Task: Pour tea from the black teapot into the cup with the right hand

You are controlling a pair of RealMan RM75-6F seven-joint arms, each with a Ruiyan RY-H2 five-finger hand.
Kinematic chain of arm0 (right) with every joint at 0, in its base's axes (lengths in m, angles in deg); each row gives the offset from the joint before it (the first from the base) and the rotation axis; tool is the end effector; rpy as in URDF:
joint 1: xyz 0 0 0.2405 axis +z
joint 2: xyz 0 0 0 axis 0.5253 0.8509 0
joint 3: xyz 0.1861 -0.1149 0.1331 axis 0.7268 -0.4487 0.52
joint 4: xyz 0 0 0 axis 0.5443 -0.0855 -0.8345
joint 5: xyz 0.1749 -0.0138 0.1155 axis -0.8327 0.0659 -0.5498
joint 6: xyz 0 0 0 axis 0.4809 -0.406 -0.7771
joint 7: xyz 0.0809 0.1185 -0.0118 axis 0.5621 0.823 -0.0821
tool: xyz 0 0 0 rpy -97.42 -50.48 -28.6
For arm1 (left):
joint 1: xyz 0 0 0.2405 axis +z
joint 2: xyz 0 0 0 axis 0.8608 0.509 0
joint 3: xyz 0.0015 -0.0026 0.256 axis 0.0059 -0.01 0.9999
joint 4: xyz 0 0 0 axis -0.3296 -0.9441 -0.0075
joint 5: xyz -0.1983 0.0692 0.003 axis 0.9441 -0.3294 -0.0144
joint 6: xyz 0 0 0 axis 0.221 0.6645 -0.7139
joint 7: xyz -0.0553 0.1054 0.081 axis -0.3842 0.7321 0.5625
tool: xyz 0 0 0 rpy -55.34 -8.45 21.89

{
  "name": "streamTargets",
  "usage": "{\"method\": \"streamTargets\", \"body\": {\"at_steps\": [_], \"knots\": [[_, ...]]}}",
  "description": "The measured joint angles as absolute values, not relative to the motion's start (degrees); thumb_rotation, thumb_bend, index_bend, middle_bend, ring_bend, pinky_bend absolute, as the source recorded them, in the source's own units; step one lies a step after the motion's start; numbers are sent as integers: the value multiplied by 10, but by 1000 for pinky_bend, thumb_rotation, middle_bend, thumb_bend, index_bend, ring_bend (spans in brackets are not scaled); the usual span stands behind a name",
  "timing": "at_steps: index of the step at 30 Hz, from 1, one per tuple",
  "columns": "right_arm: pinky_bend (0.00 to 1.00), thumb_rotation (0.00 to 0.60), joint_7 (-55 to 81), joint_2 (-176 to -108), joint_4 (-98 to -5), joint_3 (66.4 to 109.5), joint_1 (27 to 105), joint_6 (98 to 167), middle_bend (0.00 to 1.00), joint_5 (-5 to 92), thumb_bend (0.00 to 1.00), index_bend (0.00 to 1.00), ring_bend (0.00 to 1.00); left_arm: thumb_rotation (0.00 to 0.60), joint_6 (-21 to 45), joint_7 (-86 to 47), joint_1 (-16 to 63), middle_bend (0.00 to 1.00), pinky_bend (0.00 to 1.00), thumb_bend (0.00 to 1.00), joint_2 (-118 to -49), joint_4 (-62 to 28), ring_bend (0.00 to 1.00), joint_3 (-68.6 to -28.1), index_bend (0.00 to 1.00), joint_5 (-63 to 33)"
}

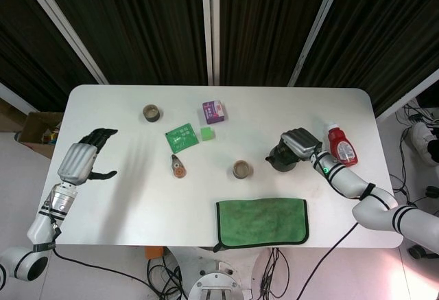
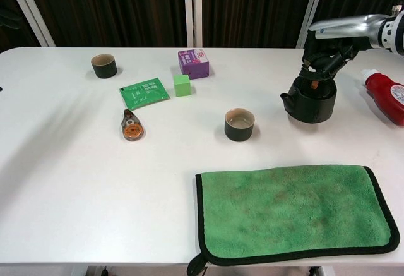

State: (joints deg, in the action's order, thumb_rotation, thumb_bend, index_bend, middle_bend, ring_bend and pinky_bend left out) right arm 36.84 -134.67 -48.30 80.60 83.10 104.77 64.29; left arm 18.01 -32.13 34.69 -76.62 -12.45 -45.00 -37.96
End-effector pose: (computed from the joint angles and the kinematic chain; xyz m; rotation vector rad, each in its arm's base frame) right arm -0.1909 -0.4000 0.0381 2.0493 -1.1632 0.7939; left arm -0.2755 0.2977 0.0902 -1.6012 -0.9977 -1.0866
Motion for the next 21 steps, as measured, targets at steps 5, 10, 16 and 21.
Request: {"method": "streamTargets", "body": {"at_steps": [5,10,16,21], "knots": [[600,565,372,-1363,-467,802,831,1046,1000,648,730,1000,885,600,182,-322,348,137,275,0,-764,-123,115,-451,139,-379],[600,565,376,-1376,-455,798,829,1047,1000,651,728,1000,882,600,184,-321,348,137,275,0,-764,-122,115,-452,139,-380],[599,564,380,-1382,-447,794,826,1053,1000,657,690,1000,869,600,187,-322,349,137,275,0,-764,-122,115,-453,139,-381],[592,565,381,-1385,-445,792,824,1057,1000,659,681,1000,860,600,188,-320,349,137,275,0,-764,-122,115,-453,139,-382]]}}
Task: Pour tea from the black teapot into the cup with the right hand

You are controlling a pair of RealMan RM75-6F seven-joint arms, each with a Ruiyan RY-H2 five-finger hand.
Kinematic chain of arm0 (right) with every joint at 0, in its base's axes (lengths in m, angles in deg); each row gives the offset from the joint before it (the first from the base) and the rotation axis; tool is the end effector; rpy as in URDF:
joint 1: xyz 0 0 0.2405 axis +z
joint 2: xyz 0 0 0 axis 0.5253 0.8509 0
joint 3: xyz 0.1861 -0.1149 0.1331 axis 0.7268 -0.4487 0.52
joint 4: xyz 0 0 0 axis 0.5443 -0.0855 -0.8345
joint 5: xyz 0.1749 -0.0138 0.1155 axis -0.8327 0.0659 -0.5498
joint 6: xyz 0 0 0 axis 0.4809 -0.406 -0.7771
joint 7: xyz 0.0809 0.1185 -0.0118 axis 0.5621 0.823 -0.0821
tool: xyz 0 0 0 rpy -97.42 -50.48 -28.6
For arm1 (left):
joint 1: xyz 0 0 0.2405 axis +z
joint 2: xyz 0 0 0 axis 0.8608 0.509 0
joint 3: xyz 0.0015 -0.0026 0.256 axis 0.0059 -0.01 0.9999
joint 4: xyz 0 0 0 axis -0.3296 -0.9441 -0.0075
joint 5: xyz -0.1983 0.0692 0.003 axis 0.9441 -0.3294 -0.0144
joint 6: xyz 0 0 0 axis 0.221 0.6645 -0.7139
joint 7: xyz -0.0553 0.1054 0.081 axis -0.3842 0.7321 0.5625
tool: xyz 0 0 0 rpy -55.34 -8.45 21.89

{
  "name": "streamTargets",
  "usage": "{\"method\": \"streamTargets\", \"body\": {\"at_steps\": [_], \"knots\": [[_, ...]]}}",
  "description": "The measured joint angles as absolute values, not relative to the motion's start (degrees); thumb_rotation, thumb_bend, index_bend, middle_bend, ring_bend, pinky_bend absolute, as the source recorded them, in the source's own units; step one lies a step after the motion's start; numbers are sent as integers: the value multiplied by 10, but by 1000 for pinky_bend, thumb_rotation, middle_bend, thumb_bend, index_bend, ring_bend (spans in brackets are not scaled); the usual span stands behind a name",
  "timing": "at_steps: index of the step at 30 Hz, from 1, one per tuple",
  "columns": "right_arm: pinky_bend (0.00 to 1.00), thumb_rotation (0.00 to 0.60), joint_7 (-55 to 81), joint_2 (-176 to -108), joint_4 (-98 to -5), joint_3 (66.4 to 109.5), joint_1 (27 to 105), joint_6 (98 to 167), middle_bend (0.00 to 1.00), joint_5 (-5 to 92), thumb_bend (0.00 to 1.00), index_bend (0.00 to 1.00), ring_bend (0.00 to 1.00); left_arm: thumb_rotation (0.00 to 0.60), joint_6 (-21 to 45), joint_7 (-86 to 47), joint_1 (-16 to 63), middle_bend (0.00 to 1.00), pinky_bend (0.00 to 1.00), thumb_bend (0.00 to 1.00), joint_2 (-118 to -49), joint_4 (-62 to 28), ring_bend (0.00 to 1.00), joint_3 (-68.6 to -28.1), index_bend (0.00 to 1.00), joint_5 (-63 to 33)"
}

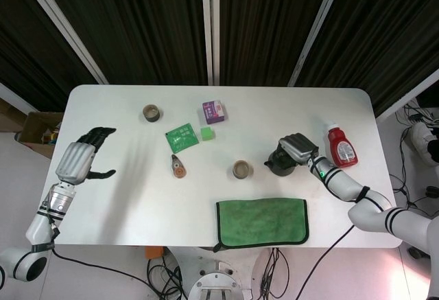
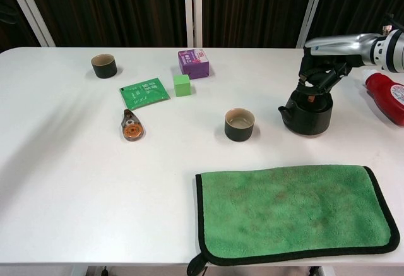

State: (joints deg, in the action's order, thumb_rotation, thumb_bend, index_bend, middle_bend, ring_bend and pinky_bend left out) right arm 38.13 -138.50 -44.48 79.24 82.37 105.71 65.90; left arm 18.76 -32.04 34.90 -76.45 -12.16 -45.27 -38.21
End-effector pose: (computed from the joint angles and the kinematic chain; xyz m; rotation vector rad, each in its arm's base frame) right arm -0.2011 -0.3954 0.0192 2.0625 -1.1738 0.7821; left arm -0.2740 0.2974 0.0927 -1.5939 -0.9861 -1.1003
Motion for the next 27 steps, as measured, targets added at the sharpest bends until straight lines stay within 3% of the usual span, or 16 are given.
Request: {"method": "streamTargets", "body": {"at_steps": [5,12,22,27], "knots": [[587,565,375,-1389,-438,790,822,1063,1000,664,650,1000,853,600,190,-316,350,137,275,0,-762,-117,115,-453,139,-383],[586,567,364,-1393,-432,789,819,1070,1000,664,483,1000,848,600,190,-312,352,137,275,0,-760,-114,115,-453,139,-380],[581,567,365,-1403,-422,789,814,1075,1000,661,458,1000,847,600,187,-312,352,136,275,0,-759,-114,115,-453,140,-379],[579,565,361,-1409,-415,791,814,1075,1000,660,378,1000,847,600,185,-313,352,137,275,0,-760,-116,115,-453,141,-378]]}}
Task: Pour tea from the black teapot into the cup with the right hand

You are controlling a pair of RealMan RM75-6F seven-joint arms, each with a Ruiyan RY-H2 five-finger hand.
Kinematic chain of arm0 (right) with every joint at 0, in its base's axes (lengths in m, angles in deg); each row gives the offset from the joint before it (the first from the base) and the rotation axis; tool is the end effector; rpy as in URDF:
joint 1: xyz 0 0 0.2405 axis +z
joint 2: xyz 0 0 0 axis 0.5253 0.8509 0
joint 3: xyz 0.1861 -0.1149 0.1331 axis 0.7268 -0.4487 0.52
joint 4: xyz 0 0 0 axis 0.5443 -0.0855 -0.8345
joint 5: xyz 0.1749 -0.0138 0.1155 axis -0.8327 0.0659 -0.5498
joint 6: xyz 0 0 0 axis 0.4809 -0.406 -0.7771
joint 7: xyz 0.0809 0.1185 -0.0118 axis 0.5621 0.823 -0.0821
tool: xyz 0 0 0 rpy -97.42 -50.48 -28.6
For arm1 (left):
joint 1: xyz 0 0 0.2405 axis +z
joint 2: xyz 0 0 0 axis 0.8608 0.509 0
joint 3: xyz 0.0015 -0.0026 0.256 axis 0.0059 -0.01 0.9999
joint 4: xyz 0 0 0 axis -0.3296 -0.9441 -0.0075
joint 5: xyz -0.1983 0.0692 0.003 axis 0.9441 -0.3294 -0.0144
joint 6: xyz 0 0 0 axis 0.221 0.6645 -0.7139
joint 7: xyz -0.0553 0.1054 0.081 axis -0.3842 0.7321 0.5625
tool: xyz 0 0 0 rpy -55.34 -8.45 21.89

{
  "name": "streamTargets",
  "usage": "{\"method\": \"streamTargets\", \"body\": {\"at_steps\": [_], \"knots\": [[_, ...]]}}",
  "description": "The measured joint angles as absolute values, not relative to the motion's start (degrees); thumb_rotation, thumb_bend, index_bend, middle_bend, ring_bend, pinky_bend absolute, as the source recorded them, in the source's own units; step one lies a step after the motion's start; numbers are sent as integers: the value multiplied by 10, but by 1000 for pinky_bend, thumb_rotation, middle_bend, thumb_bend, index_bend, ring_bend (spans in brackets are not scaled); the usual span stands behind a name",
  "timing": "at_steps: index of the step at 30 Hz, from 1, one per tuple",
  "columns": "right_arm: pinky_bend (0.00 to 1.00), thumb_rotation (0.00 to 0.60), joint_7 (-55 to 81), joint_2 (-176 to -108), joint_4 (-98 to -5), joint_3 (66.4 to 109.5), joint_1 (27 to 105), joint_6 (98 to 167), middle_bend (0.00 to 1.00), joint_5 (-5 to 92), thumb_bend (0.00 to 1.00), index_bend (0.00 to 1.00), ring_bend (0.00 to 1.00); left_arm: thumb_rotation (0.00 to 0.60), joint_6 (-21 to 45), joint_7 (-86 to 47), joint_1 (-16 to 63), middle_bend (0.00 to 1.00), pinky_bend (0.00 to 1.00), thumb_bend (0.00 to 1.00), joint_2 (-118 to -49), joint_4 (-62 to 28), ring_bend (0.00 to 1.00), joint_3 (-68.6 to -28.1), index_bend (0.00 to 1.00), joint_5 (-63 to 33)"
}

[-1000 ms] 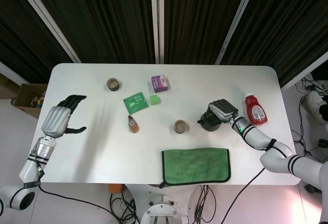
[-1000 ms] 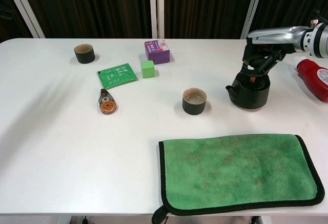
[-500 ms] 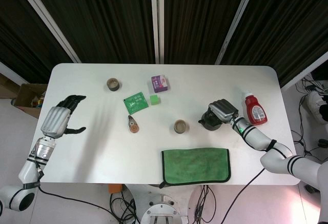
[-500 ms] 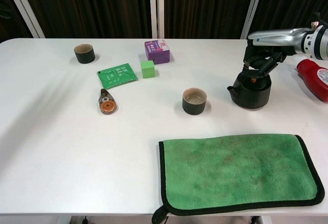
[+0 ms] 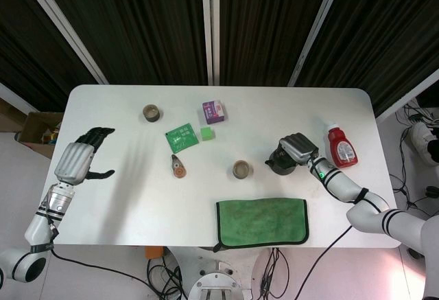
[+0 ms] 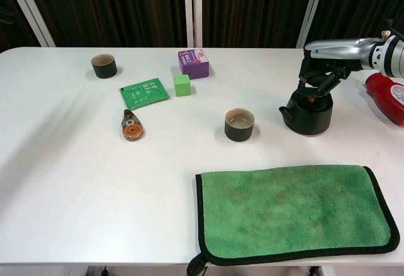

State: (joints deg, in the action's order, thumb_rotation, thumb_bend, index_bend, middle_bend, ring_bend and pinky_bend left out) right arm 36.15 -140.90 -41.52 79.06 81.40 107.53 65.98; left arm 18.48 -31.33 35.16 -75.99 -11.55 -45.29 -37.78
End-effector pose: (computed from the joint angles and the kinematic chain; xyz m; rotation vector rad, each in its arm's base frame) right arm -0.2078 -0.3958 0.0127 2.0552 -1.1257 0.7861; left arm -0.2754 0.2960 0.0943 -1.5907 -0.9874 -1.0855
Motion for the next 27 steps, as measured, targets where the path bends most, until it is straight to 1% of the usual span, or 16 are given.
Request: {"method": "streamTargets", "body": {"at_steps": [6,9,11,15,20,27], "knots": [[577,556,357,-1413,-413,792,812,1076,1000,656,281,1000,846,600,184,-313,351,136,275,0,-759,-115,115,-453,141,-378],[571,534,355,-1415,-410,792,811,1077,1000,654,204,1000,846,600,183,-312,350,137,275,0,-759,-114,115,-453,141,-378],[568,509,352,-1417,-408,793,810,1078,1000,653,174,1000,845,600,183,-312,351,137,275,0,-759,-114,115,-453,141,-377],[560,472,345,-1419,-406,795,808,1080,994,650,151,986,824,600,182,-312,351,137,275,0,-759,-113,115,-453,141,-377],[494,449,335,-1419,-406,797,806,1084,904,648,138,887,727,600,181,-311,350,137,275,0,-758,-112,115,-454,141,-377],[446,419,327,-1419,-406,798,804,1082,818,644,131,823,632,600,180,-311,349,137,276,0,-757,-111,115,-454,141,-376]]}}
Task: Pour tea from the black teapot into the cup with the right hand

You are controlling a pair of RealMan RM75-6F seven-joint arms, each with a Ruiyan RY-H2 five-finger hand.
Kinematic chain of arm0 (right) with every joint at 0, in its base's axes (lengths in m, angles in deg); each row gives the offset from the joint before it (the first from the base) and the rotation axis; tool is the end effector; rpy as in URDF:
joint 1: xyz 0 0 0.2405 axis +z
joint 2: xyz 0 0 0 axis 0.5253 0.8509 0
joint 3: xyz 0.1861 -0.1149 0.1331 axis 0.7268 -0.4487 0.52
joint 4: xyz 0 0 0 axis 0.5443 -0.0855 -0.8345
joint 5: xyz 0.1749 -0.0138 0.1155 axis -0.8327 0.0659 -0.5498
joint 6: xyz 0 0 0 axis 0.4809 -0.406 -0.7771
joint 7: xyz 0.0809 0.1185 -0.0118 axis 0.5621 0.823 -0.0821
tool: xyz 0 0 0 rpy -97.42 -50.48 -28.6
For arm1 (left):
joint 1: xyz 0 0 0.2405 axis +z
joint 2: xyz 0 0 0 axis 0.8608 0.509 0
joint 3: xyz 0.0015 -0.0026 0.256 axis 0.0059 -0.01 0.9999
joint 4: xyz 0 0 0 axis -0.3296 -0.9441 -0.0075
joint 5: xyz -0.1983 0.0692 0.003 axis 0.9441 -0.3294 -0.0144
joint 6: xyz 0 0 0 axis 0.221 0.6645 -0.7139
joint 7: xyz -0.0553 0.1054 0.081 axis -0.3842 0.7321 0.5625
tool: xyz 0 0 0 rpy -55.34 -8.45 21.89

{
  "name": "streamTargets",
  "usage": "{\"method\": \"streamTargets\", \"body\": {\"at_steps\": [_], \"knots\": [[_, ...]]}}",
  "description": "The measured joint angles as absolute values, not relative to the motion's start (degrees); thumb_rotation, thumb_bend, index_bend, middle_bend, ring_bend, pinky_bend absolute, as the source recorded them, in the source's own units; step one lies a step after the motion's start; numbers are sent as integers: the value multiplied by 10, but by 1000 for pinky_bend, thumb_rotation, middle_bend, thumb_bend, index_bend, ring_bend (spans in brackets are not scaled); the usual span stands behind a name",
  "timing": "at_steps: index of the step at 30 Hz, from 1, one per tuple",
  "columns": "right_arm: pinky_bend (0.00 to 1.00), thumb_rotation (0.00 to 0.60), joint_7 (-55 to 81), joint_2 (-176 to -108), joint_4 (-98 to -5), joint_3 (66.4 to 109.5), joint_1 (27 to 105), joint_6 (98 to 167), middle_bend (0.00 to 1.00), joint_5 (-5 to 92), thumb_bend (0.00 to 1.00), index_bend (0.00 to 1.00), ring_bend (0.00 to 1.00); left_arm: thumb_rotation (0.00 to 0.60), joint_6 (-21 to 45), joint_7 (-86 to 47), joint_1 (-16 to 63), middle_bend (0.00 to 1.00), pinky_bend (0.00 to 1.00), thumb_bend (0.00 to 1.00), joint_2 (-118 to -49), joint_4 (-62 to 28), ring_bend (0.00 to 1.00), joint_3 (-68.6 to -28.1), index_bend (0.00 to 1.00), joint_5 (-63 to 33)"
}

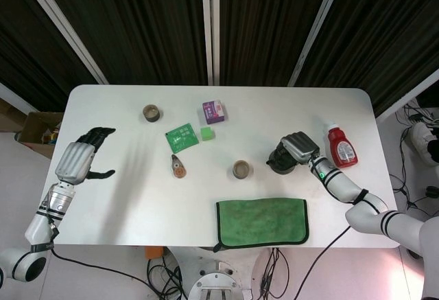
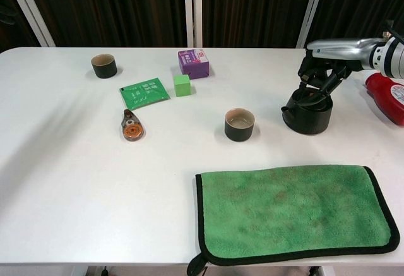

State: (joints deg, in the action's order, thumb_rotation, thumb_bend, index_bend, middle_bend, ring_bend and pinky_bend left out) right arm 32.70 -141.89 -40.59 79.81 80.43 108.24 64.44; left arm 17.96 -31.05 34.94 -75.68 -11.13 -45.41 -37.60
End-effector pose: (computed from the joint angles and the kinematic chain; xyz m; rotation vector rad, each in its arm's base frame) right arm -0.2121 -0.3966 0.0118 2.0318 -1.0903 0.7826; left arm -0.2741 0.2972 0.0947 -1.5955 -0.9889 -1.0799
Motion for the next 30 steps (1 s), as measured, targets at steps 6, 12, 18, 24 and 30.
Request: {"method": "streamTargets", "body": {"at_steps": [6,12,18,24,30], "knots": [[398,411,325,-1419,-406,799,804,1084,748,645,131,781,562,600,180,-311,350,137,276,0,-756,-111,116,-454,141,-376],[342,396,318,-1419,-406,800,802,1091,665,647,130,711,470,600,181,-310,350,137,277,0,-755,-110,119,-454,141,-377],[243,381,304,-1418,-406,803,799,1100,516,646,130,562,322,600,183,-310,351,137,277,0,-755,-109,119,-455,141,-376],[128,347,283,-1414,-409,809,794,1127,279,648,122,243,121,600,187,-308,352,137,276,0,-753,-107,120,-456,141,-376],[3,316,242,-1381,-448,823,774,1213,86,660,156,8,0,600,200,-299,356,137,276,0,-744,-99,119,-458,141,-379]]}}
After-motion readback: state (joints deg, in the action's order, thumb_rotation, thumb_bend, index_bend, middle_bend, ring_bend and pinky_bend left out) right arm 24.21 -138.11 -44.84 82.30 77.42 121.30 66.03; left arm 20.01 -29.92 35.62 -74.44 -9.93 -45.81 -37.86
